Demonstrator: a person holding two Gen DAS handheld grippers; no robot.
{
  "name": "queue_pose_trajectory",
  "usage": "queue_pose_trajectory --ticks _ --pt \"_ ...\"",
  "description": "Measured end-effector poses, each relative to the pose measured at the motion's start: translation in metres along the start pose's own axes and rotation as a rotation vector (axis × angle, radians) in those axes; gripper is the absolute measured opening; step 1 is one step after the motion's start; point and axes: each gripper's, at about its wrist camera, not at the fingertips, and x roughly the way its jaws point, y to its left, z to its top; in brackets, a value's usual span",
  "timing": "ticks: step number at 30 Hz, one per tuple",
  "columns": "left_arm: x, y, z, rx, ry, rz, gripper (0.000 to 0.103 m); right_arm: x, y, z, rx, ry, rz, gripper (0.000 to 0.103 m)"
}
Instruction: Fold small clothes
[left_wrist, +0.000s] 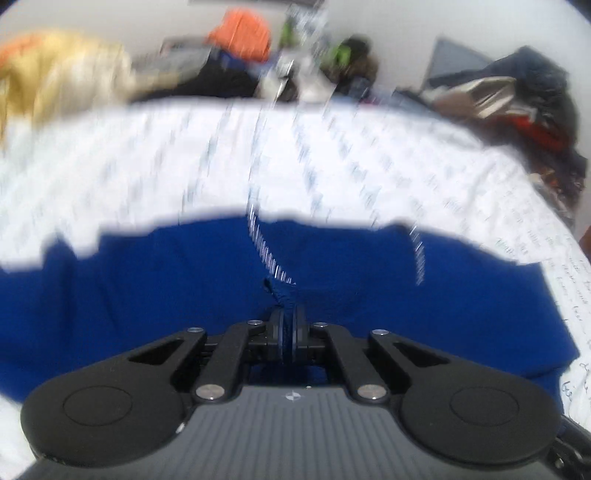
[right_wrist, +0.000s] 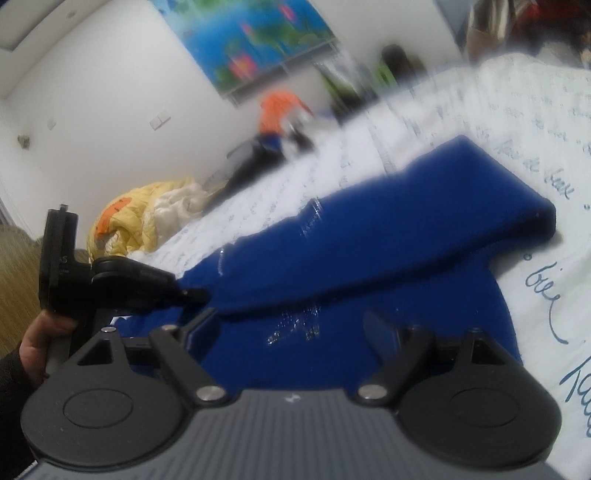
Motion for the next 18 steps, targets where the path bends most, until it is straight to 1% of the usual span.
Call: queue_pose_trajectory --ticks 2,3,4,5,7,8,11,13,14,16,18 --pt "-0.023 0.006 0.007 0.026 -0.076 0.001 0.004 0.0 -0.004 0.0 0.024 -0.005 0.011 0.085" --pt "-0.031 0.012 0.01 0.029 -0.102 0.02 0.004 0.0 -0.005 0.0 0.03 -0.007 0.013 0.085" --pt "-0.039 0.024 0.013 0.023 -0.123 0.054 0.004 0.0 -0.005 0.0 0.031 -0.007 0.013 0.085" --pt "-0.041 0.035 0.016 0.011 -0.128 0.084 0.004 0.0 -0.005 0.0 0.028 -0.007 0.011 0.085" --pt "-0.039 0.064 0.014 -0.012 -0.102 0.149 0.004 0.001 -0.004 -0.001 0.024 -0.008 0.01 0.085" --pt "-0.033 0.078 0.01 -0.022 -0.069 0.185 0.004 0.001 -0.005 -0.001 0.027 -0.008 0.011 0.085" --pt "-0.021 0.109 -0.01 -0.034 0.004 0.25 0.004 0.002 -0.005 -0.001 0.032 -0.008 0.013 0.086" --pt "-0.018 0.114 -0.019 -0.031 0.027 0.249 0.004 0.002 -0.004 -0.001 0.029 -0.006 0.013 0.086" --pt "-0.018 0.11 -0.022 -0.019 0.03 0.249 0.004 0.003 -0.004 -0.001 0.028 -0.005 0.012 0.087" --pt "-0.016 0.102 -0.021 0.017 0.021 0.271 0.004 0.003 -0.003 -0.001 0.025 -0.004 0.011 0.087" --pt "-0.017 0.1 -0.019 0.02 0.027 0.278 0.004 0.004 -0.003 -0.001 0.021 0.0 0.008 0.087"
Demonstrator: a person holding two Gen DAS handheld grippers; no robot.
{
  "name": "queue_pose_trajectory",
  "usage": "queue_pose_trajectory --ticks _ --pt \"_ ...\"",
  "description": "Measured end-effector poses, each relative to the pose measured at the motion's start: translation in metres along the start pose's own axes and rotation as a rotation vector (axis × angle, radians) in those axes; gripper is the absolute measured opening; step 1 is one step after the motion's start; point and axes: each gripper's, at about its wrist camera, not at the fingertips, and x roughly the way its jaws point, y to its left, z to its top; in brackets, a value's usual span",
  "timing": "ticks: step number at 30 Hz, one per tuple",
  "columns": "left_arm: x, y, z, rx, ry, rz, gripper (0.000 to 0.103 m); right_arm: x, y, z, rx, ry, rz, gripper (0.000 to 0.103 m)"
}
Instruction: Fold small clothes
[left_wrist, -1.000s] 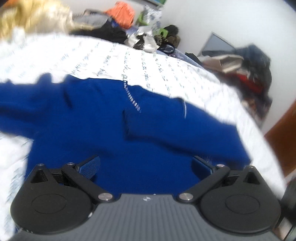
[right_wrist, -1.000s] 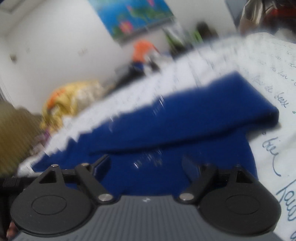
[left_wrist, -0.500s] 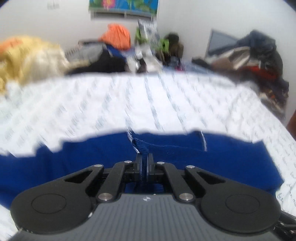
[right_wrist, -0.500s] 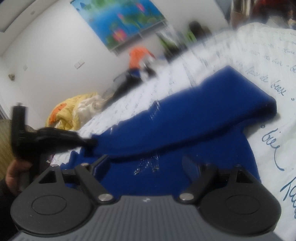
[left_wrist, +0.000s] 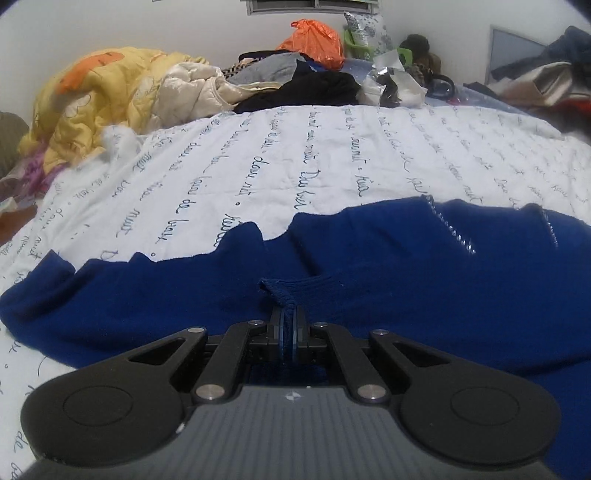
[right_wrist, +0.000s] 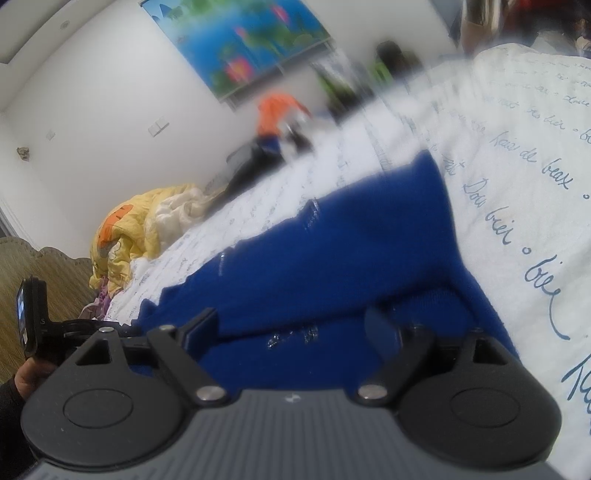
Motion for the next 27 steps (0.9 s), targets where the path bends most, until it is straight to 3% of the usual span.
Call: queue_pose_trajectory --ticks 4,6,8,10,12,14,15,19,24,27 --pt "-0.031 0.006 0.003 0.003 -0.068 0.046 0.017 -0.003 0.011 0.005 -0.053 0.051 -0.02 0.088" --pt "-0.055 0.007 0.002 -0.019 -0.169 0.003 0.033 -0.014 0.025 0.019 -0.099 0.038 0.036 0.091" --pt "-0.061 -0.004 0.004 -0.016 -0.221 -0.072 0.067 -0.019 0.038 0.039 -0.167 -0.028 0.079 0.103" --pt "-0.049 -0.022 0.006 -0.002 -0.205 -0.137 0.076 0.001 0.047 0.059 -0.254 -0.044 0.027 0.103" --pt "-0.021 -0.039 0.006 0.007 -0.115 -0.175 0.071 0.046 0.045 0.073 -0.329 0.04 -0.118 0.103" --pt "0.006 -0.045 0.0 -0.01 -0.025 -0.174 0.06 0.089 0.033 0.078 -0.349 0.142 -0.238 0.103" --pt "0.013 -0.045 -0.003 -0.016 -0.018 -0.167 0.063 0.103 0.026 0.078 -0.353 0.182 -0.271 0.103" --pt "0.012 -0.029 -0.018 0.026 -0.096 -0.188 0.067 0.109 0.019 0.058 -0.498 0.17 -0.317 0.103" --pt "-0.001 -0.016 -0.027 0.018 -0.122 -0.175 0.066 0.111 0.02 0.056 -0.492 0.165 -0.342 0.103" --pt "-0.029 0.022 -0.044 -0.08 -0.189 -0.156 0.089 0.109 0.019 0.059 -0.481 0.16 -0.334 0.103"
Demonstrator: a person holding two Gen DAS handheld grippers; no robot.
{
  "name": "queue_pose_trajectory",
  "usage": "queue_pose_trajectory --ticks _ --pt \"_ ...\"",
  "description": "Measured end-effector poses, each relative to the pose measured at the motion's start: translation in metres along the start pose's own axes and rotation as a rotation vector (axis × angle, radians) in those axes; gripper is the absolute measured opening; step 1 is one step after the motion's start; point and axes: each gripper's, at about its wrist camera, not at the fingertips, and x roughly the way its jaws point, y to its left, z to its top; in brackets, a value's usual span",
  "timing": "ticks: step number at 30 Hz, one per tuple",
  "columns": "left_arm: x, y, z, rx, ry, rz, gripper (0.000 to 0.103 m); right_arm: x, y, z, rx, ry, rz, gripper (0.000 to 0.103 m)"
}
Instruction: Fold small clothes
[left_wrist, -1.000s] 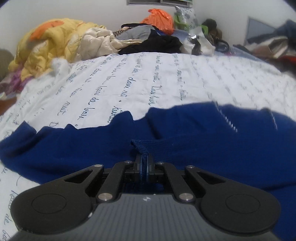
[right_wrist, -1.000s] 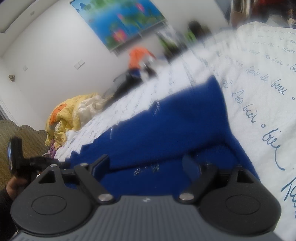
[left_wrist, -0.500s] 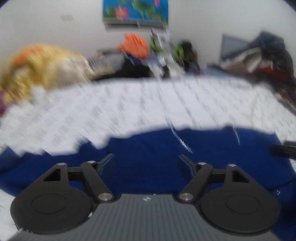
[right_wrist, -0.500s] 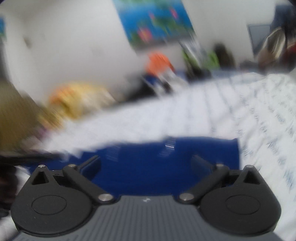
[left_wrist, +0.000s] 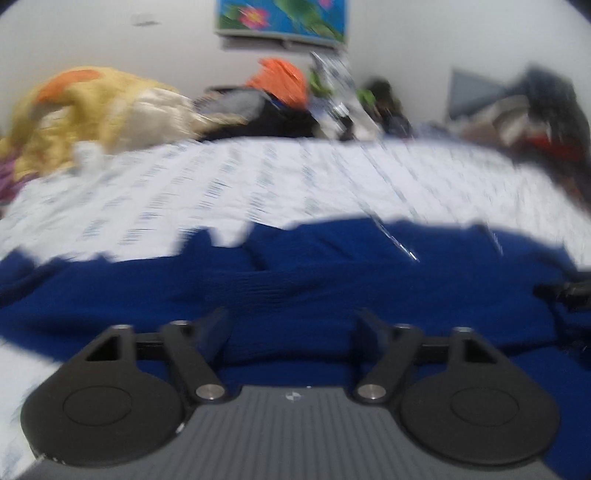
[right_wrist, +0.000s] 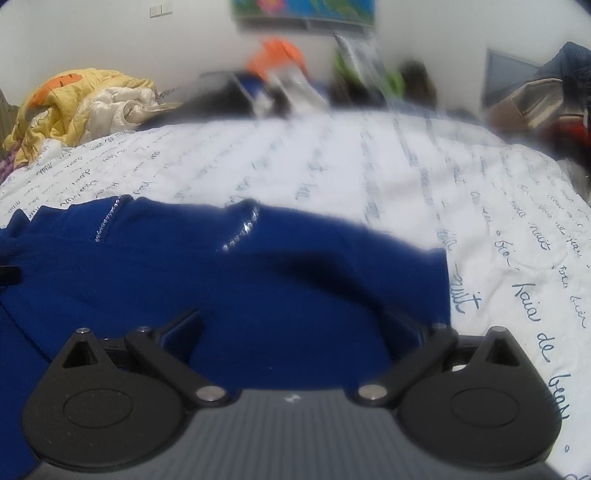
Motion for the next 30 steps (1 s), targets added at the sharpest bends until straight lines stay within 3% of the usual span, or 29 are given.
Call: queue_pose_trajectory --ticks 1,5,9,12,15,19,24,27,29,30 --pt "-0.012 0.016 -0.002 -0.041 -0.027 0.027 0.103 -0.001 -0.001 0.0 0.001 -0.002 0.001 0.103" --pt "-0.047 0.106 -0.003 -0.237 -0.074 0.184 0.101 -0.002 -0.003 0.0 0.011 -0.01 0.008 0.103" --pt "-0.056 0.209 0.003 -0.583 -0.075 0.266 0.094 -0.002 -0.004 0.0 0.02 -0.015 0.012 0.103" --pt "-0.056 0.255 0.015 -0.667 -0.105 0.349 0.09 -0.003 -0.004 0.0 0.026 -0.018 0.012 0.103" --pt "-0.044 0.273 0.039 -0.574 -0.09 0.398 0.089 -0.004 -0.005 -0.001 0.031 -0.021 0.013 0.103" --pt "-0.008 0.265 0.067 -0.336 0.003 0.426 0.081 -0.004 -0.005 -0.001 0.032 -0.022 0.014 0.103" --pt "0.039 0.24 0.068 -0.076 0.133 0.456 0.068 -0.005 -0.007 -0.001 0.046 -0.027 0.024 0.103" --pt "0.056 0.231 0.06 0.04 0.182 0.484 0.052 -0.005 -0.008 -0.001 0.052 -0.03 0.028 0.103" --pt "0.057 0.229 0.058 0.046 0.189 0.466 0.017 -0.005 -0.008 -0.001 0.056 -0.031 0.03 0.103" --pt "0.054 0.227 0.058 0.047 0.189 0.458 0.015 -0.005 -0.008 -0.001 0.058 -0.032 0.032 0.103"
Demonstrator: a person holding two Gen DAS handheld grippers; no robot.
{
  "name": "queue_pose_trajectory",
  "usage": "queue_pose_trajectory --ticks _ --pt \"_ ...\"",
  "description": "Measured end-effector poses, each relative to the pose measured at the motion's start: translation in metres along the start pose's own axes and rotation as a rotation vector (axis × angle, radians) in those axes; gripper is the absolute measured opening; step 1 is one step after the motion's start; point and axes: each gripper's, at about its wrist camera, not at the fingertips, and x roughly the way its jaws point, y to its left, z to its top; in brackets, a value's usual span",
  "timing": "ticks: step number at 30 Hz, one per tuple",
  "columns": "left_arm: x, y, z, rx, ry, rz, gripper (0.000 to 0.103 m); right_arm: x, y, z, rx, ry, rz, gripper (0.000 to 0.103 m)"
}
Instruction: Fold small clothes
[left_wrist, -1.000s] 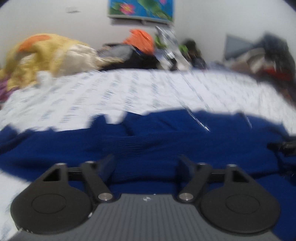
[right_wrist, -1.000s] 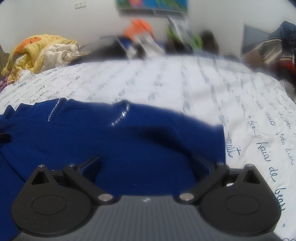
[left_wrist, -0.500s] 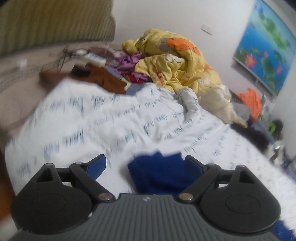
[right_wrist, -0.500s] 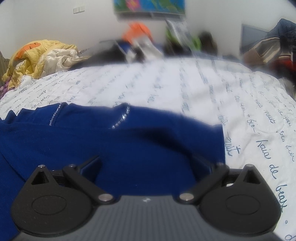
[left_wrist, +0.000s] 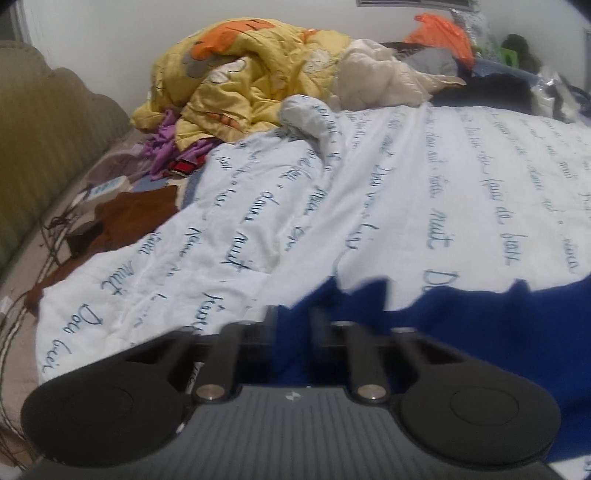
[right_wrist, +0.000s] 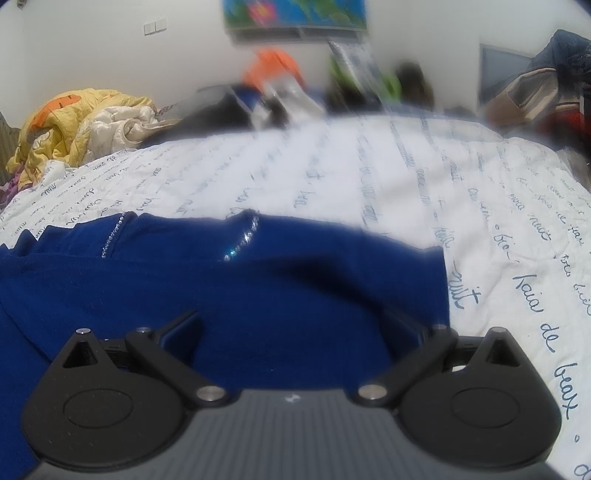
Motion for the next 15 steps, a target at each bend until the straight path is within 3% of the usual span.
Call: queue_pose_trajectory --ticks 3,10,12,15 --pt "-0.012 0.005 0.004 -0.037 -0.024 -0.024 0.012 -0.001 -0.002 0.0 0.009 -0.004 0.007 0.103" --pt "-0.073 0.025 0.034 -0.245 -0.164 -0.12 0.011 -0.001 -0.004 -0.001 0.026 -0.011 0.02 0.103" --pt "-0.104 0.006 0.045 -0.253 -0.239 -0.152 0.01 -0.002 -0.005 -0.001 0.033 -0.014 0.026 0.103" --pt "-0.161 -0.055 0.05 -0.2 -0.372 -0.274 0.01 -0.002 -0.007 -0.001 0.042 -0.018 0.032 0.103"
